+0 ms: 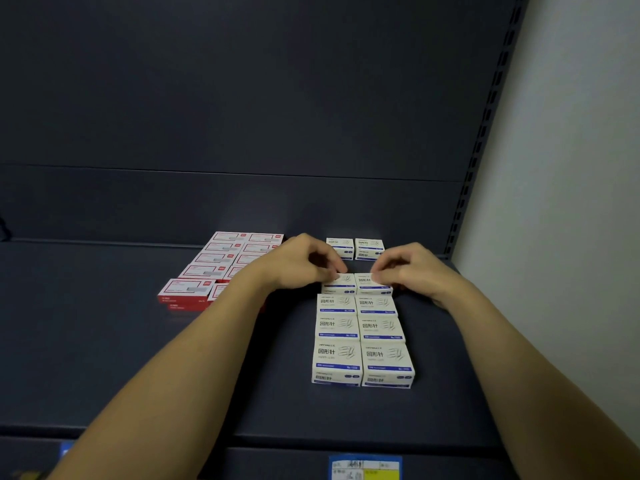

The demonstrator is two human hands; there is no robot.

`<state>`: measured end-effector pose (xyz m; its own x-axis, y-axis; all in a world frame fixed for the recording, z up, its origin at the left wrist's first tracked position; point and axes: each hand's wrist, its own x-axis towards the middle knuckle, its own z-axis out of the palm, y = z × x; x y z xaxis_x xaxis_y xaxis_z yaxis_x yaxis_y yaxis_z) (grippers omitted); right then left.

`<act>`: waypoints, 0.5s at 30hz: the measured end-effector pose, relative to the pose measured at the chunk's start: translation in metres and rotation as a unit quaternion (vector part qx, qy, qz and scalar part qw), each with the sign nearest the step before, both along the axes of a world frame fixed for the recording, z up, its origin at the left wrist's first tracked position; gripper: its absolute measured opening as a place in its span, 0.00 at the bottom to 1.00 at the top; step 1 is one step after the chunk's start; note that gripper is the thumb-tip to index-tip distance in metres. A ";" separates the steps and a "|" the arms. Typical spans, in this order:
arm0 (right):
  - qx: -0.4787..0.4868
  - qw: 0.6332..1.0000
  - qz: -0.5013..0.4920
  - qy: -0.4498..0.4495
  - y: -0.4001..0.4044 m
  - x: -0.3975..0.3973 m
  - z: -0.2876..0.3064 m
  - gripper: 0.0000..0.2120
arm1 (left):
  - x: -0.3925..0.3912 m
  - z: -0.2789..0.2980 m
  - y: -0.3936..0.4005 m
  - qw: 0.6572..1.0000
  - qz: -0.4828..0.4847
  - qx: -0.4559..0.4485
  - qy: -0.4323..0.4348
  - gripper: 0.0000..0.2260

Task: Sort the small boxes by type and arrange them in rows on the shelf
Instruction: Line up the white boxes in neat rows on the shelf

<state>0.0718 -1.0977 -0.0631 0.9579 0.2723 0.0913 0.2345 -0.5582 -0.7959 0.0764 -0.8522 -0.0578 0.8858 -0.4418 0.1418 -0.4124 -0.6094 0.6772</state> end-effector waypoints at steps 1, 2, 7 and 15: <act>0.002 1.000 0.003 0.002 0.000 0.000 0.000 0.03 | 0.000 0.000 0.001 1.000 -0.001 0.004 0.000 0.07; 0.005 1.000 0.005 0.003 0.001 -0.001 0.000 0.03 | 0.000 0.000 0.001 1.000 -0.003 0.008 0.000 0.07; 0.014 1.000 0.016 0.011 0.001 -0.003 0.001 0.03 | -0.002 0.001 0.001 1.000 -0.015 0.020 -0.003 0.08; 0.011 0.999 0.032 0.010 -0.001 -0.003 0.000 0.02 | -0.005 0.002 0.001 0.999 -0.031 0.024 -0.010 0.09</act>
